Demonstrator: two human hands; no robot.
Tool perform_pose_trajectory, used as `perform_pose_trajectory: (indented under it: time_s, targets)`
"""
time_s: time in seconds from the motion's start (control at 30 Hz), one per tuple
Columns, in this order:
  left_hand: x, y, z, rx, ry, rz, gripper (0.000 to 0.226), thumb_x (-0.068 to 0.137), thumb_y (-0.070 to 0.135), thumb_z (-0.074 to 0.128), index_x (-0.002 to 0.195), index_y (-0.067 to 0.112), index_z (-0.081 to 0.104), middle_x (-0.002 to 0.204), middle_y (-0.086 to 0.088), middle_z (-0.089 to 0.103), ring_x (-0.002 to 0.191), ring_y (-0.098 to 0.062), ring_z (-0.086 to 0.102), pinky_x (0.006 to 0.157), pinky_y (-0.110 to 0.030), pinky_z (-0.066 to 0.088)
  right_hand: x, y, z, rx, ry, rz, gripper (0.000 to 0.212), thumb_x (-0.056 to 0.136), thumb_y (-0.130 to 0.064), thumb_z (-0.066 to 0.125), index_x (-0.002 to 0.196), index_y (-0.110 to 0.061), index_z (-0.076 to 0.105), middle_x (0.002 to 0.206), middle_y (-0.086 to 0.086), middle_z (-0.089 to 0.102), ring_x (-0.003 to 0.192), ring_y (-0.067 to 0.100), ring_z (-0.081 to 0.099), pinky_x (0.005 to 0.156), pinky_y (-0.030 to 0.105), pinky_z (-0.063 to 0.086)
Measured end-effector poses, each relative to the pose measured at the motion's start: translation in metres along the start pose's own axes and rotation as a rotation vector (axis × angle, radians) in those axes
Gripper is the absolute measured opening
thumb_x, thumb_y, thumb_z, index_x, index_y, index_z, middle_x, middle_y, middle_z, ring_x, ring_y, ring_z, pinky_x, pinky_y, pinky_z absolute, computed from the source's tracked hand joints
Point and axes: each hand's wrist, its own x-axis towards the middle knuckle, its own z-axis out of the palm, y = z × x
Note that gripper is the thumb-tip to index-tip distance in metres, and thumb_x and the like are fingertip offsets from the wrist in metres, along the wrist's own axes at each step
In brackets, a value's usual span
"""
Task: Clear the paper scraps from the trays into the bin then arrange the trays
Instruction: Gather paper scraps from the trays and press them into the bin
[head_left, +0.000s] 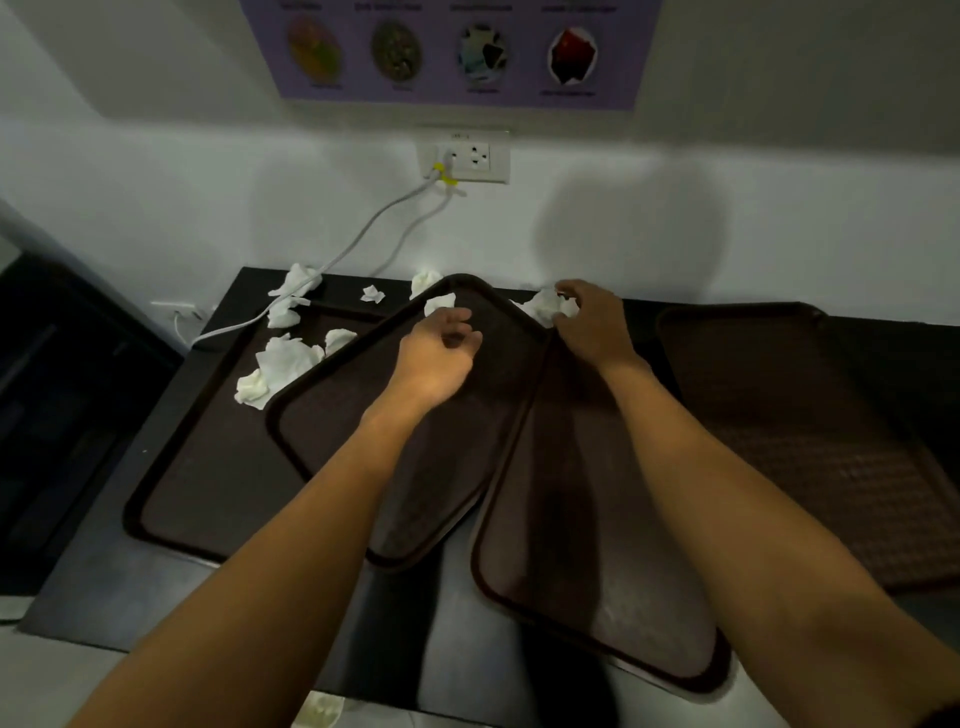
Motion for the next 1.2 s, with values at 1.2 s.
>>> perform_pose_trajectory:
  time_s: [1.2]
  targets:
    - [0.026, 0.003, 0.039, -0.021, -0.03, -0.028, 0.03, 0.099, 0.022, 0.063, 0.129, 0.024, 0.063, 0.111, 0.009, 0.07, 0.094, 0.004, 0.06, 0.061, 0.002, 0.041, 0.019, 0.019, -0.043, 0.228, 0.218, 0.088, 0.023, 0.09, -0.011, 0.062, 0.109, -0.017, 0.073, 0.103, -0.01, 0.07, 0.097, 0.007, 0.064, 0.093, 0.029, 0.055]
